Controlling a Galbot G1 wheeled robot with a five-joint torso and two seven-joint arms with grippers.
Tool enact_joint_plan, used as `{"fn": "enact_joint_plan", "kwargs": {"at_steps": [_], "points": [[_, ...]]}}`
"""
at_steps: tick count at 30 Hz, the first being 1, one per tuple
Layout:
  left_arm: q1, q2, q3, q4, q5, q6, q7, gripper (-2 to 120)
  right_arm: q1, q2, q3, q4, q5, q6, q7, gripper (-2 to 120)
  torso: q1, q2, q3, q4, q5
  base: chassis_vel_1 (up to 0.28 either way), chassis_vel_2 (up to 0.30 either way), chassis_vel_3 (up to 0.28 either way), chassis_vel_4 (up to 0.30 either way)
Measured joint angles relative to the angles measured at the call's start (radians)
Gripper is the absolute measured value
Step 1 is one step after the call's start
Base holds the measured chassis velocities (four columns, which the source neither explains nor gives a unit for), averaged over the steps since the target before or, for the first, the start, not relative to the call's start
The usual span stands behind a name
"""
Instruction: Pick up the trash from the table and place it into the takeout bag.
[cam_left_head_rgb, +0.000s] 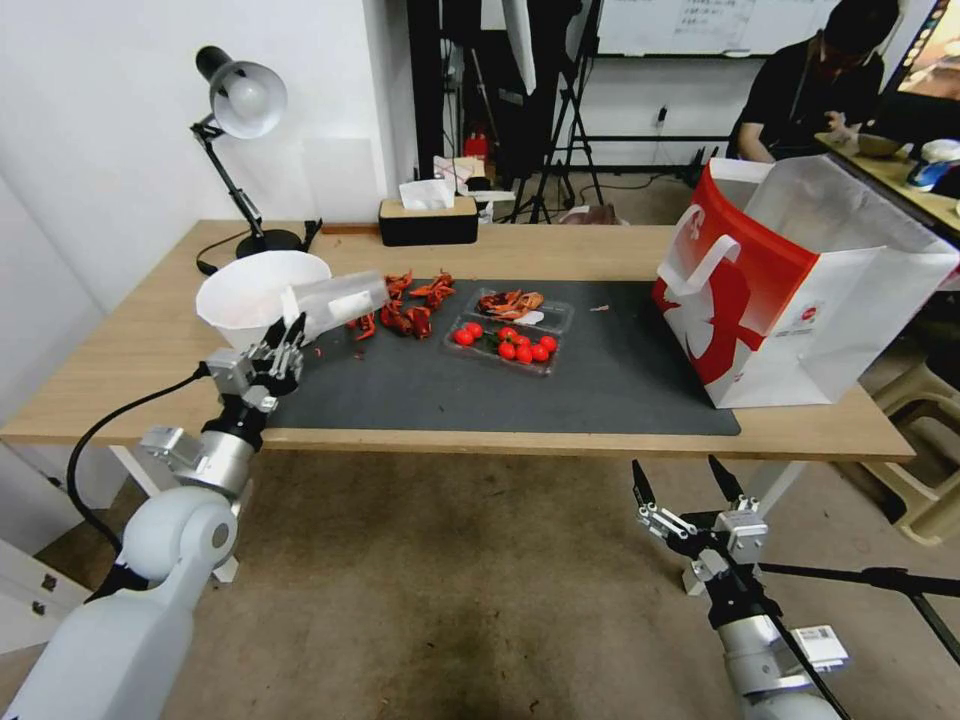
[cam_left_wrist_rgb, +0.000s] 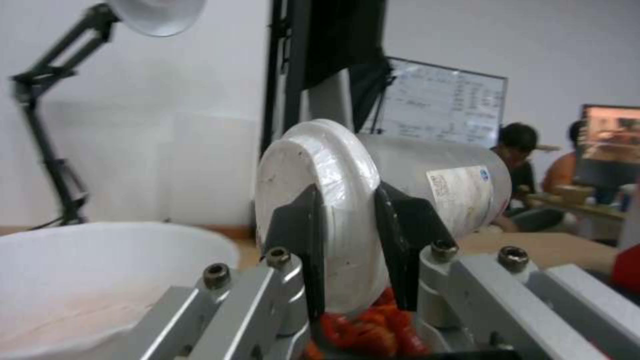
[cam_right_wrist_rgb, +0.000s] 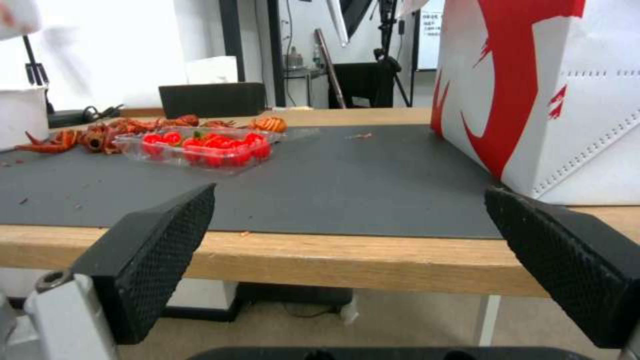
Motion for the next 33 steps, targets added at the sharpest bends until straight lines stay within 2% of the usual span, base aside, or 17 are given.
{"fn": "enact_joint_plan", "kwargs": {"at_steps": [13,22,33], "points": [[-0.056,0.015,0.049,0.011,-0.032,-0.016,0.042,17,-0.003,0.001,0.001,0.001,0.0,0.001,0.0,100,0.0,0.0,0.0,0.0004,0.0002,0.0,0.0,0.0,0.0],[-0.118,0.023,0.103,0.025,-0.05,-0.022,0.065,17,-0.005,0.004,0.002,0.003,-0.003,0.002,0.0,100,0.0,0.0,0.0,-0.0003,0.0001,0.0,0.0,0.0,0.0],[-0.337,0.04,0.267,0.08,-0.12,0.015,0.097,17,-0.015,0.015,0.008,0.009,-0.014,0.003,0.0,100,0.0,0.0,0.0,0.0,0.0002,0.0,0.0,0.0,0.0]]}}
